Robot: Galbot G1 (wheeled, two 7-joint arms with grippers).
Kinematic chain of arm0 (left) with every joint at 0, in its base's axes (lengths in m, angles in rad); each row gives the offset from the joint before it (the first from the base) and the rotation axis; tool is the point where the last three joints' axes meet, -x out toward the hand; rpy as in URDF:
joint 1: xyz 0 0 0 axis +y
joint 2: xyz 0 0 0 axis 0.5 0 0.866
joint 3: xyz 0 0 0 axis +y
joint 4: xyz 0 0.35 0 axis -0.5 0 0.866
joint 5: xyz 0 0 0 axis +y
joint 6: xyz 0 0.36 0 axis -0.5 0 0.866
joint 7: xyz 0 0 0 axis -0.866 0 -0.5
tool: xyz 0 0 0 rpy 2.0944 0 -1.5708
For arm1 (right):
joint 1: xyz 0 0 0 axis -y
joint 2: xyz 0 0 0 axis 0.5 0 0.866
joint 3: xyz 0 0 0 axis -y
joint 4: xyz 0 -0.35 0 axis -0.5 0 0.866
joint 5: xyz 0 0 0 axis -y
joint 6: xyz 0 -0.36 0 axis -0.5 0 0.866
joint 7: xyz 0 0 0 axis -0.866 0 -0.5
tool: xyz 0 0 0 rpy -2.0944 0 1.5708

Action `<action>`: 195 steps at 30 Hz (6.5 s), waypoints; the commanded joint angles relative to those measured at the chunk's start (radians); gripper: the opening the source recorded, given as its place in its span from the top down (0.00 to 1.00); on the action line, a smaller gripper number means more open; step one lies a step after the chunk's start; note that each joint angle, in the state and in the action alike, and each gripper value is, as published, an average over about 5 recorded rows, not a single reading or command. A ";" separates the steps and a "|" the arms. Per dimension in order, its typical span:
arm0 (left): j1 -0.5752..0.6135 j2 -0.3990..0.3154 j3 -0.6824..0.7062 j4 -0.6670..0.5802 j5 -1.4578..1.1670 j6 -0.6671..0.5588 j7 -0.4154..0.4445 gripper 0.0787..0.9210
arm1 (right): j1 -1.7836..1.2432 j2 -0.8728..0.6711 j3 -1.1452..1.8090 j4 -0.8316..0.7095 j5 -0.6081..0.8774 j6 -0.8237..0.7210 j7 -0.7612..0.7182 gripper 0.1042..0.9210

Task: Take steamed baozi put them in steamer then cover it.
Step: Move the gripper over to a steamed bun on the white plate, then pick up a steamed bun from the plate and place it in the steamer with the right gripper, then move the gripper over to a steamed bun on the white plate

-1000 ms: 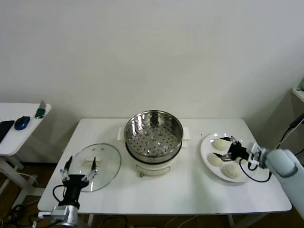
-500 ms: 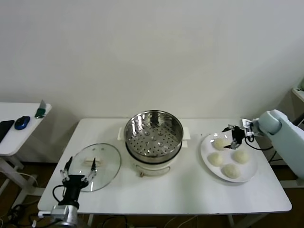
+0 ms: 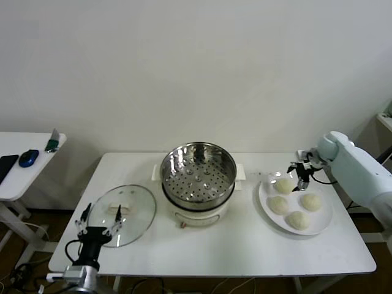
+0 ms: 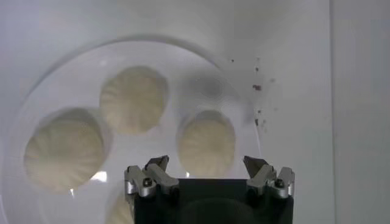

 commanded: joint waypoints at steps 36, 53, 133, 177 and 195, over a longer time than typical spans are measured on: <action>-0.011 0.015 -0.005 0.010 -0.007 0.011 0.000 0.12 | 0.011 0.195 0.119 -0.274 -0.307 0.088 0.042 0.23; 0.014 0.011 -0.019 -0.008 -0.014 0.008 -0.001 0.12 | 0.166 0.103 -0.116 -0.056 -0.050 0.136 -0.028 0.27; 0.058 0.048 -0.004 -0.042 -0.034 0.022 -0.003 0.12 | 0.427 0.515 -0.527 0.213 -0.140 0.613 -0.081 0.12; 0.100 0.041 -0.008 -0.093 -0.035 0.029 -0.005 0.12 | 0.160 -0.208 -0.627 0.424 0.471 -0.330 0.058 0.12; 0.095 0.038 -0.003 -0.078 -0.026 0.029 -0.005 0.12 | 0.075 -0.101 -0.525 0.310 0.415 -0.302 0.074 0.12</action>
